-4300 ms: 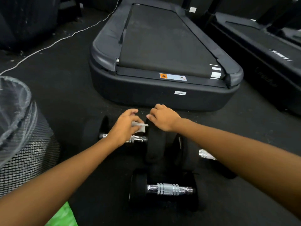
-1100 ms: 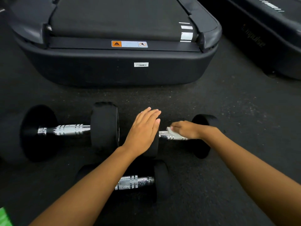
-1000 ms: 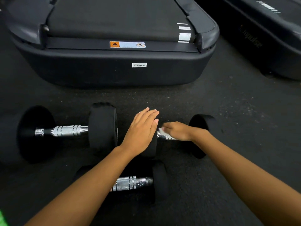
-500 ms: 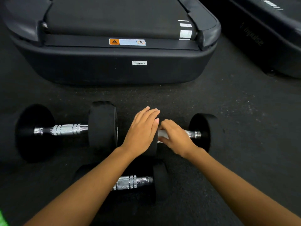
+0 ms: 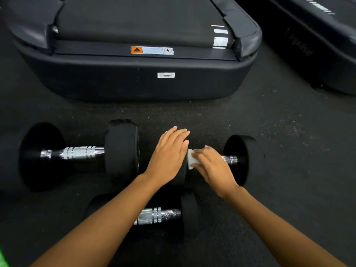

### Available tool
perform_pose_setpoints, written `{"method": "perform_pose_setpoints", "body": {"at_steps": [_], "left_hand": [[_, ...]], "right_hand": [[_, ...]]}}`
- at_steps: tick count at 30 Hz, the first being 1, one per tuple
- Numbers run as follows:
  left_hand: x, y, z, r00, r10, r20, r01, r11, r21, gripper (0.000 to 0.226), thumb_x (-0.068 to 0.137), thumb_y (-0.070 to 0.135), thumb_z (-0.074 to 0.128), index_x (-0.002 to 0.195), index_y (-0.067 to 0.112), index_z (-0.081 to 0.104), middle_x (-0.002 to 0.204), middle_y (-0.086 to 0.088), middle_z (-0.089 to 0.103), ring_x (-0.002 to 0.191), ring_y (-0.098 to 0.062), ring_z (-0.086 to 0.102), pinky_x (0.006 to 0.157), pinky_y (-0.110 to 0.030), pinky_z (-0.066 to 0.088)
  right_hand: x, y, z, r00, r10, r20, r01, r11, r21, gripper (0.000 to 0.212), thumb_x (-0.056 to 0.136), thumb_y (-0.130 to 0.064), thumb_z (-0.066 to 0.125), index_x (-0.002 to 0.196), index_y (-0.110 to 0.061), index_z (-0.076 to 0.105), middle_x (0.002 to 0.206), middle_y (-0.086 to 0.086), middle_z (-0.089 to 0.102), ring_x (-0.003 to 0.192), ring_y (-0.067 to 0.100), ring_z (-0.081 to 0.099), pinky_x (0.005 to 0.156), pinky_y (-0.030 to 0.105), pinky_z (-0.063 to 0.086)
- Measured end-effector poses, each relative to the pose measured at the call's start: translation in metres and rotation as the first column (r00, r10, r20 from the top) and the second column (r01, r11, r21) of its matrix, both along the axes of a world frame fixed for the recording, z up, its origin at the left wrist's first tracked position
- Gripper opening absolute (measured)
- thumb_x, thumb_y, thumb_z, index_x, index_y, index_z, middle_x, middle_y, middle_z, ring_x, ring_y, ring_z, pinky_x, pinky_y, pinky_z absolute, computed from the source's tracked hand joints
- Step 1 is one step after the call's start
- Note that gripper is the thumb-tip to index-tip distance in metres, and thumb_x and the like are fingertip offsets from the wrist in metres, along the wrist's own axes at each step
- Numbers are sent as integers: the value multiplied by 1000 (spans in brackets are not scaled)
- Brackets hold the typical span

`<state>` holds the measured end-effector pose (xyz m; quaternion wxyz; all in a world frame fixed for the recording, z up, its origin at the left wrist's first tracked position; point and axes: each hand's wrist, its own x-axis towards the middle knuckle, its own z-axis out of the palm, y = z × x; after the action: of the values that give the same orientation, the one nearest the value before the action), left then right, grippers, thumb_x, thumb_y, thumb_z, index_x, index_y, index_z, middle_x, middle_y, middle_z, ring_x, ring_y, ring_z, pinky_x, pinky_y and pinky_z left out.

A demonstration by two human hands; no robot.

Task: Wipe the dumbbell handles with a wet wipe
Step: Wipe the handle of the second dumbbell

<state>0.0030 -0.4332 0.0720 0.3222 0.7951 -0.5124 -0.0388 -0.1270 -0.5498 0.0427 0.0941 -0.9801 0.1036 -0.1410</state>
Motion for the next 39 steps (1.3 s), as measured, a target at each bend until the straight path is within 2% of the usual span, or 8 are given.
{"method": "perform_pose_setpoints", "body": {"at_steps": [5, 10, 14, 19, 23, 27, 33, 39], "left_hand": [[4, 2, -1, 1000, -10, -14, 10, 1000, 15, 42, 101, 28, 28, 140, 15, 38, 146, 3, 38, 140, -9, 17, 110, -16, 1], [2, 0, -2, 1000, -12, -11, 12, 1000, 6, 50, 99, 36, 20, 137, 12, 42, 142, 0, 43, 138, -13, 23, 112, -21, 8], [3, 0, -2, 1000, -13, 8, 13, 1000, 16, 57, 96, 41, 16, 137, 13, 43, 141, 0, 44, 138, -13, 24, 110, -19, 7], [4, 2, -2, 1000, -12, -7, 12, 1000, 12, 47, 100, 36, 24, 138, 13, 41, 142, 0, 42, 138, -12, 22, 111, -18, 6], [2, 1, -4, 1000, -10, -8, 10, 1000, 0, 60, 94, 43, 13, 137, 14, 43, 141, 2, 44, 137, -11, 24, 111, -17, 6], [3, 0, -3, 1000, 0, 4, 0, 1000, 1, 59, 95, 43, 14, 136, 14, 44, 140, 2, 45, 137, -12, 24, 110, -15, 5], [5, 1, -1, 1000, -15, -16, 15, 1000, 7, 41, 101, 26, 30, 139, 14, 40, 144, 2, 40, 139, -11, 20, 110, -18, 5], [2, 2, -1, 1000, -14, -12, 14, 1000, -6, 50, 99, 39, 21, 138, 14, 41, 143, 2, 41, 138, -11, 21, 109, -13, 1]], "right_hand": [[13, -8, 8, 977, 29, -213, -1, 991, 130, 37, 98, -27, 44, 128, -8, 53, 125, 8, 60, 117, 22, 54, 112, 30, 26], [15, -27, 28, 889, -45, -455, 194, 939, 285, 37, 101, -29, 32, 125, -11, 53, 124, 9, 57, 117, 23, 50, 100, 36, 37], [35, -11, 25, 884, -9, -467, 189, 921, 340, 33, 100, -24, 34, 114, -4, 56, 114, 13, 58, 108, 27, 53, 92, 40, 41], [34, -20, 33, 851, 65, -521, 148, 922, 357, 33, 100, -19, 36, 128, -7, 50, 120, 11, 56, 111, 24, 52, 94, 35, 41], [32, -44, 40, 766, 11, -643, 299, 879, 371, 28, 101, -25, 35, 113, -11, 57, 105, 7, 58, 99, 22, 54, 86, 33, 40], [45, -30, 38, 776, 20, -630, 307, 861, 405, 27, 101, -27, 33, 94, -13, 55, 96, 8, 57, 93, 22, 54, 82, 33, 40], [39, -23, 34, 840, 87, -536, 196, 872, 449, 30, 100, -25, 38, 119, -11, 55, 114, 9, 60, 104, 21, 56, 93, 40, 45], [21, -29, 34, 867, -15, -499, 220, 909, 354, 34, 100, -27, 36, 124, -12, 54, 117, 7, 58, 109, 22, 53, 92, 34, 41]]}}
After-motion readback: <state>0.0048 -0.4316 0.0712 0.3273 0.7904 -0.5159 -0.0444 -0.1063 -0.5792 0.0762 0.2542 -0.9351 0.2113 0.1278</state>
